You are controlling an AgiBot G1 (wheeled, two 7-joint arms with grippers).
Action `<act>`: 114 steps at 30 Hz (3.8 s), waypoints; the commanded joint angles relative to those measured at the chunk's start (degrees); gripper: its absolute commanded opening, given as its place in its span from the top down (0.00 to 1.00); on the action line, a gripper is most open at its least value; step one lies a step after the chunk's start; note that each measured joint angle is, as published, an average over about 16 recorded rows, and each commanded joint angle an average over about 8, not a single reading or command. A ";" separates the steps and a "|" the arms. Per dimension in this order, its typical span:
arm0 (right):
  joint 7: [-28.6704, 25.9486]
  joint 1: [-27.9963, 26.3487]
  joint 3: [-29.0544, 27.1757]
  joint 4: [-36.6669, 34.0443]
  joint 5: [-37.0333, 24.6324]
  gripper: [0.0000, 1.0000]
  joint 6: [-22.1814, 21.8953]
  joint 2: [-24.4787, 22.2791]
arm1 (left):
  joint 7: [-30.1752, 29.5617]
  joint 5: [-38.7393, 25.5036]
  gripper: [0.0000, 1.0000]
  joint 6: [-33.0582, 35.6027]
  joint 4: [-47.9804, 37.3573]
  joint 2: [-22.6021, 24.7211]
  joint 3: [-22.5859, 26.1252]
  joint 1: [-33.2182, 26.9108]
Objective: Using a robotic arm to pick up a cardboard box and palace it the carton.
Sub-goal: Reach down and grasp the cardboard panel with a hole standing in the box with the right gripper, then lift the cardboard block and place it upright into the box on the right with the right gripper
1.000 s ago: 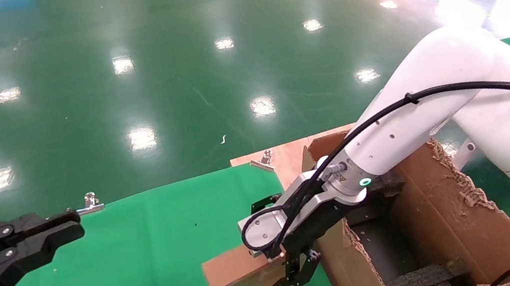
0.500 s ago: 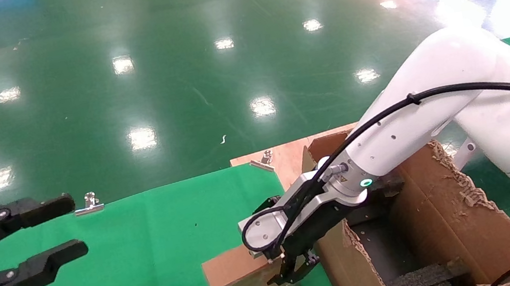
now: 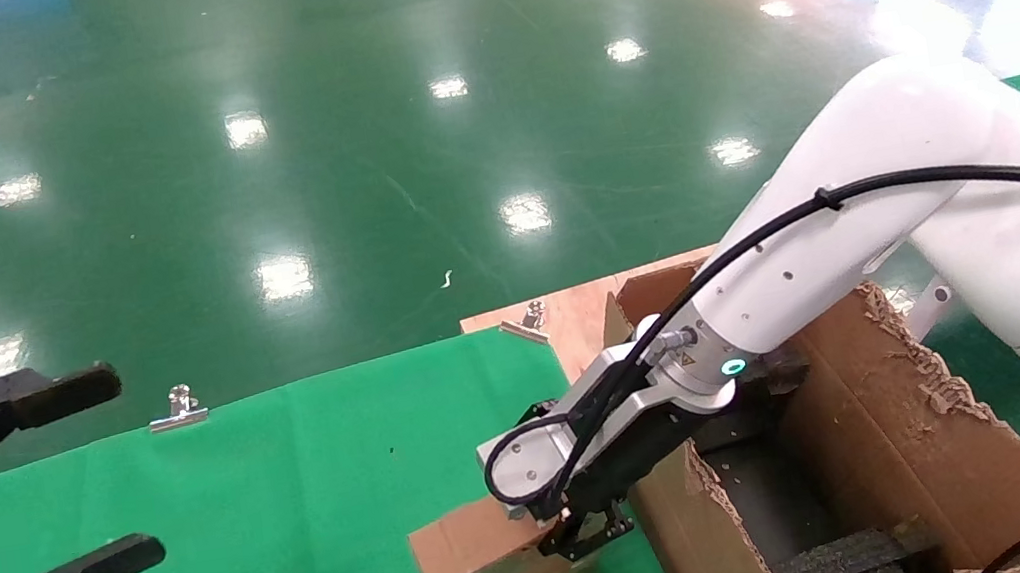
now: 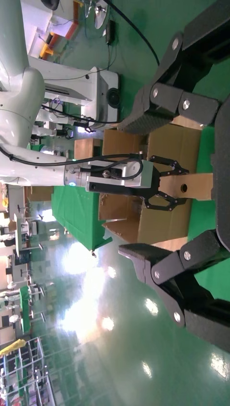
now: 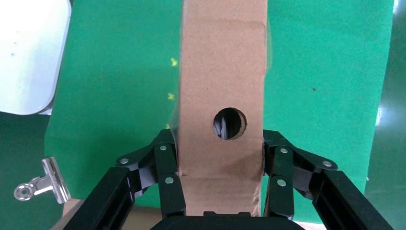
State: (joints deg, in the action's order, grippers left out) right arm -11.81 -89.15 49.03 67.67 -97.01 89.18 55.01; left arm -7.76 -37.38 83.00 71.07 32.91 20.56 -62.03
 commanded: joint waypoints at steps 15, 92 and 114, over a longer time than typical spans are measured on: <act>1.81 -11.57 -3.74 -8.94 4.87 1.00 0.98 -3.63 | 0.00 0.00 0.00 0.00 0.00 0.00 0.00 0.00; -69.47 -12.49 23.07 9.54 -3.62 1.00 -22.62 -42.00 | 0.01 0.02 0.00 -0.03 -0.02 -0.02 0.00 0.01; -87.65 -8.25 26.67 10.31 -16.01 1.00 -23.99 -35.81 | 0.01 0.03 0.00 -0.03 -0.02 -0.02 0.01 0.01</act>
State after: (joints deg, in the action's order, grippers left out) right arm -99.94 -97.30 75.69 77.97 -113.18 65.02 19.38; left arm -7.75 -37.35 82.98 71.05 32.89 20.57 -62.02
